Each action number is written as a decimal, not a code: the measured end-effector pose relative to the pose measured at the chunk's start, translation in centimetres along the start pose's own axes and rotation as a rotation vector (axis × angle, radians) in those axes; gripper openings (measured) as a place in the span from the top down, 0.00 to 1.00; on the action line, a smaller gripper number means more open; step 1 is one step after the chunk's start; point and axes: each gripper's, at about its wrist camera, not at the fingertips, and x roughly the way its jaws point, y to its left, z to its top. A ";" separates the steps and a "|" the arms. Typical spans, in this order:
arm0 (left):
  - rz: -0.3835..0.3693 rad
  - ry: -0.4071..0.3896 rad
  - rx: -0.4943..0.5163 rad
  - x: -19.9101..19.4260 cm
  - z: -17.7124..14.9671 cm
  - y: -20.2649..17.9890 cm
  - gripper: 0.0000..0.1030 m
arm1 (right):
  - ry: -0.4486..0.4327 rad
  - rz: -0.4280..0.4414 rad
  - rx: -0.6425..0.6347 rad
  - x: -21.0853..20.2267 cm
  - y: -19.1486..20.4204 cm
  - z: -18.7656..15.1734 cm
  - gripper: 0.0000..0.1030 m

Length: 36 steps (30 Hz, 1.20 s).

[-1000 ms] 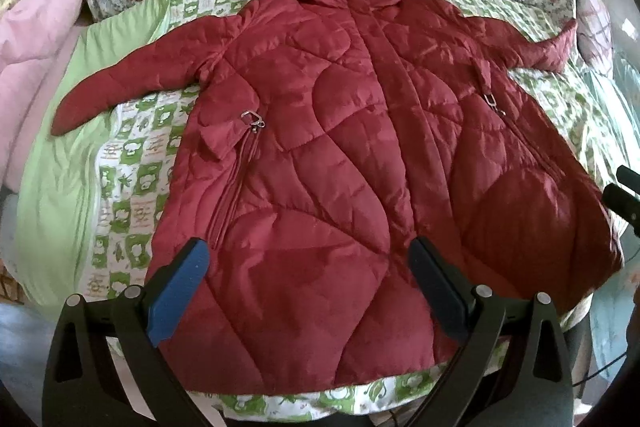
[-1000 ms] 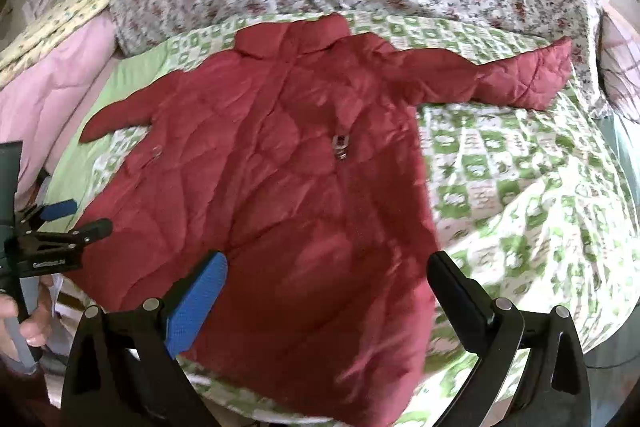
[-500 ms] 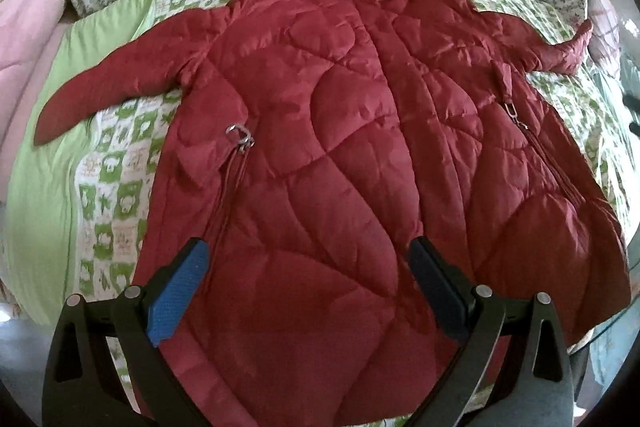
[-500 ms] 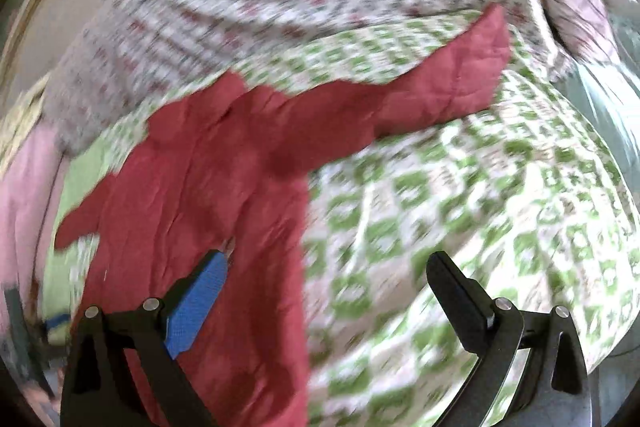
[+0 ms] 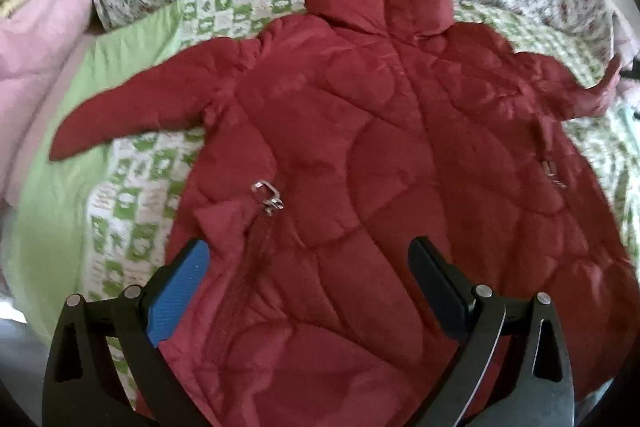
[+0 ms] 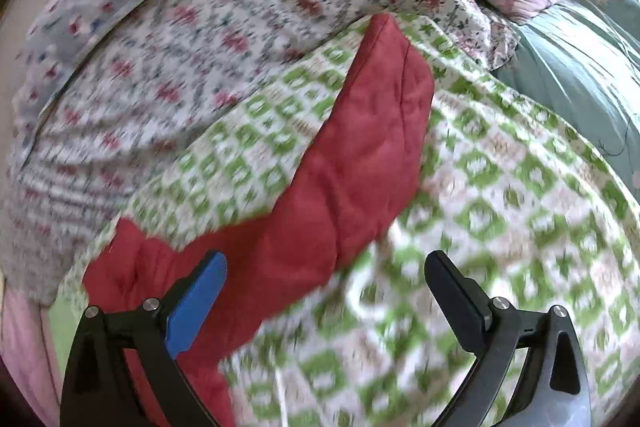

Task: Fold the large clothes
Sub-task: 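Grasp the red jacket's sleeve with the right tool and lift it, then fold the held sleeve across the jacket body with the right tool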

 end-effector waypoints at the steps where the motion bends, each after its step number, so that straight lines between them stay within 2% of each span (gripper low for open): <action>1: 0.001 0.009 0.003 0.3 0.1 -0.1 0.03 | -0.006 -0.001 0.007 0.4 -0.1 0.6 0.04; 6: 0.011 0.049 0.016 1.8 0.3 -0.5 0.03 | -0.046 -0.030 0.051 2.9 -0.7 3.4 0.06; 7: 0.020 0.050 0.008 2.1 0.4 -0.6 0.03 | -0.040 -0.034 0.076 3.7 -1.1 3.8 0.12; 10: 0.015 0.070 -0.005 2.9 0.5 -0.5 0.03 | -0.008 -0.027 0.112 5.4 -2.1 4.3 0.41; 12: 0.003 0.094 -0.008 3.5 0.7 -0.4 0.03 | 0.004 -0.011 0.116 6.0 -2.3 4.1 0.56; 14: -0.004 0.105 -0.023 3.9 0.8 -0.3 0.03 | 0.001 0.001 0.097 6.0 -1.9 3.7 0.76; 17: -0.013 0.112 -0.028 4.3 0.9 -0.2 0.03 | -0.018 0.004 0.041 5.3 -0.6 3.0 0.87; 22: -0.007 0.101 -0.040 4.2 1.1 0.2 0.03 | -0.020 0.075 -0.034 4.0 2.2 1.7 0.91; 26: -0.022 0.105 -0.061 4.3 1.0 0.9 0.03 | -0.017 0.154 -0.129 2.1 6.4 -0.6 0.91; 30: -0.035 0.110 -0.073 4.5 1.0 1.3 0.03 | 0.008 0.263 -0.254 0.0 13.0 -4.3 0.91; 36: -0.120 0.156 -0.108 5.1 0.8 2.4 0.03 | 0.072 0.435 -0.440 -0.7 22.5 -11.0 0.91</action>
